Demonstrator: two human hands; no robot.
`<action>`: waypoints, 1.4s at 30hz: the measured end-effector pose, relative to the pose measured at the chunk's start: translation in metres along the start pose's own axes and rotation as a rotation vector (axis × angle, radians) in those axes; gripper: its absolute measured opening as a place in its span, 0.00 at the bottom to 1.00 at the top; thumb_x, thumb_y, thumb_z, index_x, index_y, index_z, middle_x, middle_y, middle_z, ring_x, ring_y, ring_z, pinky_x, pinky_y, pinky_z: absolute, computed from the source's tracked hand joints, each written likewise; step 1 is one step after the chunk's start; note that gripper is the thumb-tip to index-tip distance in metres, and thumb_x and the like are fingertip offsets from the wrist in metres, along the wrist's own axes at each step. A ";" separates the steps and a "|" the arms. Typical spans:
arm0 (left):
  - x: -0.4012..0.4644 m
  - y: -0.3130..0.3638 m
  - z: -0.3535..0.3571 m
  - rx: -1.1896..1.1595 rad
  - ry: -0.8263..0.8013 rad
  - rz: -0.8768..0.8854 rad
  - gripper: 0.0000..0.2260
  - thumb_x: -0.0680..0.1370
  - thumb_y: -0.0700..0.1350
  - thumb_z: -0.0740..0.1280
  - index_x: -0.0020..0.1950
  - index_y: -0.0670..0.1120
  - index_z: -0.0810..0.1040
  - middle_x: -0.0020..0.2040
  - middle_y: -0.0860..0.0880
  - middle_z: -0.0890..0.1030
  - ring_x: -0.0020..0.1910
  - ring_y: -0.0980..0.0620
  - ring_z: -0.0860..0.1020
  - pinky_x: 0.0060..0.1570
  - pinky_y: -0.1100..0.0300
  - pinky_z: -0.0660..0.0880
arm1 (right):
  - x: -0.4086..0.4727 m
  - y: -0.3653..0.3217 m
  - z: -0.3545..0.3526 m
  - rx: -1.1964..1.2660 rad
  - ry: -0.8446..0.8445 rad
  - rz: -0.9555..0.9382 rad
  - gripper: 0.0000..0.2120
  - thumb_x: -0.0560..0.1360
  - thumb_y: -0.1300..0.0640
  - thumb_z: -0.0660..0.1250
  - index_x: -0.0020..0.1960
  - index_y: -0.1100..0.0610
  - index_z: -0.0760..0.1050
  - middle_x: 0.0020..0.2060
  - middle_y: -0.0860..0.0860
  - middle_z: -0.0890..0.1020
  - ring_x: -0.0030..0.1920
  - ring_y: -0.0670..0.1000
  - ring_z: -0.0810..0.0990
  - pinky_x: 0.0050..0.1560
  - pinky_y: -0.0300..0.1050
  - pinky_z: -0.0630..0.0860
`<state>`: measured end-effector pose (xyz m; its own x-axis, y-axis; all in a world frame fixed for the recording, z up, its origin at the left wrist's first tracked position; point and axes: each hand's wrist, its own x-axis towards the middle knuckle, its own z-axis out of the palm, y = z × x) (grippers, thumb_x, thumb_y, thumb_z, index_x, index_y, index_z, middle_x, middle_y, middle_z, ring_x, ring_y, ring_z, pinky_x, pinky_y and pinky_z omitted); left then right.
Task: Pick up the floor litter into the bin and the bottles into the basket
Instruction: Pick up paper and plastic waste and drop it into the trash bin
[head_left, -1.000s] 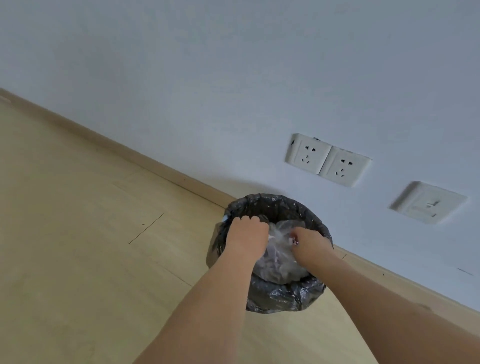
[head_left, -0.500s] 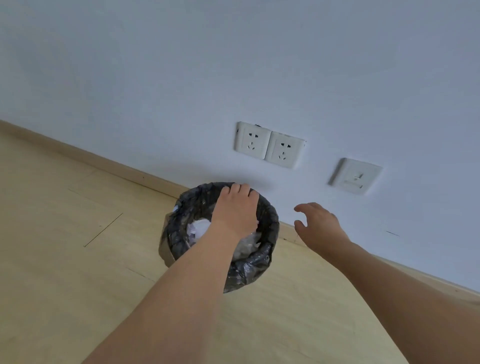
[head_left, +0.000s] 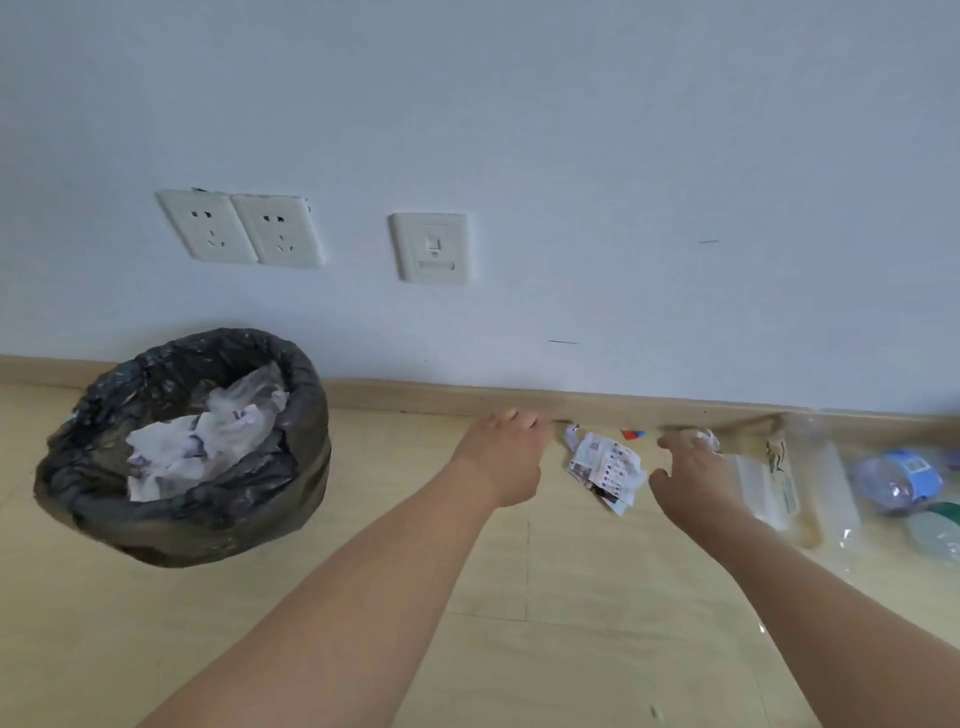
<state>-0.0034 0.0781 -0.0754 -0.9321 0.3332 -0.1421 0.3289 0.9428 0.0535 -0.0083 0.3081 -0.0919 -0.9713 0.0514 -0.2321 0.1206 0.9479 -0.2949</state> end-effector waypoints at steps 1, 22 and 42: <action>0.009 0.011 0.010 -0.003 -0.086 0.007 0.21 0.76 0.40 0.59 0.70 0.46 0.66 0.67 0.47 0.70 0.64 0.45 0.68 0.60 0.50 0.69 | 0.003 0.016 0.007 -0.041 -0.054 -0.016 0.25 0.75 0.59 0.60 0.72 0.53 0.64 0.71 0.52 0.66 0.68 0.56 0.67 0.62 0.48 0.68; 0.076 0.068 0.105 0.200 -0.360 -0.053 0.34 0.80 0.51 0.60 0.80 0.46 0.46 0.48 0.46 0.78 0.42 0.45 0.75 0.37 0.56 0.67 | 0.138 0.063 0.076 -0.077 -0.065 -0.123 0.19 0.78 0.61 0.57 0.67 0.50 0.69 0.63 0.50 0.71 0.62 0.55 0.70 0.57 0.47 0.68; 0.066 0.061 0.099 0.214 -0.385 -0.081 0.09 0.77 0.36 0.62 0.53 0.44 0.79 0.46 0.46 0.80 0.45 0.44 0.79 0.36 0.59 0.68 | 0.138 0.037 0.101 0.147 0.024 0.026 0.15 0.71 0.72 0.55 0.55 0.63 0.72 0.52 0.60 0.74 0.52 0.59 0.71 0.44 0.45 0.65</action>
<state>-0.0295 0.1574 -0.1797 -0.8450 0.1965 -0.4974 0.3186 0.9320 -0.1730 -0.1172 0.3189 -0.2285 -0.9719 0.0847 -0.2194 0.1728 0.8901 -0.4218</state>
